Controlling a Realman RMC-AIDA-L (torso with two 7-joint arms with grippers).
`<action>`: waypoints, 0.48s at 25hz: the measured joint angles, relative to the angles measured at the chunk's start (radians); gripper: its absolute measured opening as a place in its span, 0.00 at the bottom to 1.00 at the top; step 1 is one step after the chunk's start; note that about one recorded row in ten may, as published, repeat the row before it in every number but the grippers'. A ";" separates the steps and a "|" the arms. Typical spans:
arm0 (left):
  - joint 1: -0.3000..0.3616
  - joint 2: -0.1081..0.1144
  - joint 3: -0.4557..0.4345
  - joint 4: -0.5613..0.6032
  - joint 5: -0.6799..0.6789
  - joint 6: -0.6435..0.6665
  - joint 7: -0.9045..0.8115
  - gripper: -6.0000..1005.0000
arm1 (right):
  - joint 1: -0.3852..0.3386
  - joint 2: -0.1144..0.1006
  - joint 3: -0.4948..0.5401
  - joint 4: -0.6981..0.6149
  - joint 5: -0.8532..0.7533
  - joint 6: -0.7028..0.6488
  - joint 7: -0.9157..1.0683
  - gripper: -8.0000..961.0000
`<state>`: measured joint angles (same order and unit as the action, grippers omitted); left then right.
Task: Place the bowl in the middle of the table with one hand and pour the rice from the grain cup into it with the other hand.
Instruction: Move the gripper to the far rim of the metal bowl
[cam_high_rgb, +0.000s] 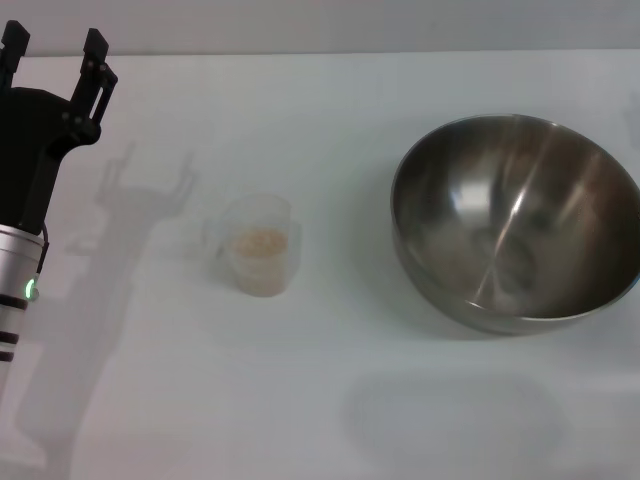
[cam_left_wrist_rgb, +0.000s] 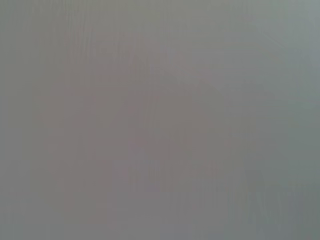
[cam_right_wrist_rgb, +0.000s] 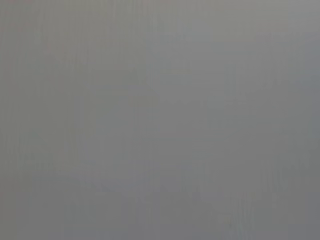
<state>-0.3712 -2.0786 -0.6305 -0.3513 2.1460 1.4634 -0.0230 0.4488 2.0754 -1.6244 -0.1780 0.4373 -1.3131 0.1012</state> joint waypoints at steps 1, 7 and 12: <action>0.000 0.000 0.000 0.000 0.000 0.000 0.000 0.77 | -0.001 0.000 0.000 0.000 0.000 0.000 0.000 0.75; 0.002 0.000 0.000 0.000 0.000 0.000 0.000 0.77 | -0.004 0.001 0.000 0.000 0.000 -0.028 -0.005 0.75; 0.003 0.000 0.000 -0.002 0.000 0.000 0.000 0.77 | -0.008 0.002 0.000 0.000 0.000 -0.099 -0.190 0.75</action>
<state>-0.3677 -2.0785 -0.6304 -0.3528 2.1460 1.4634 -0.0230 0.4409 2.0770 -1.6244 -0.1783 0.4371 -1.4119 -0.0886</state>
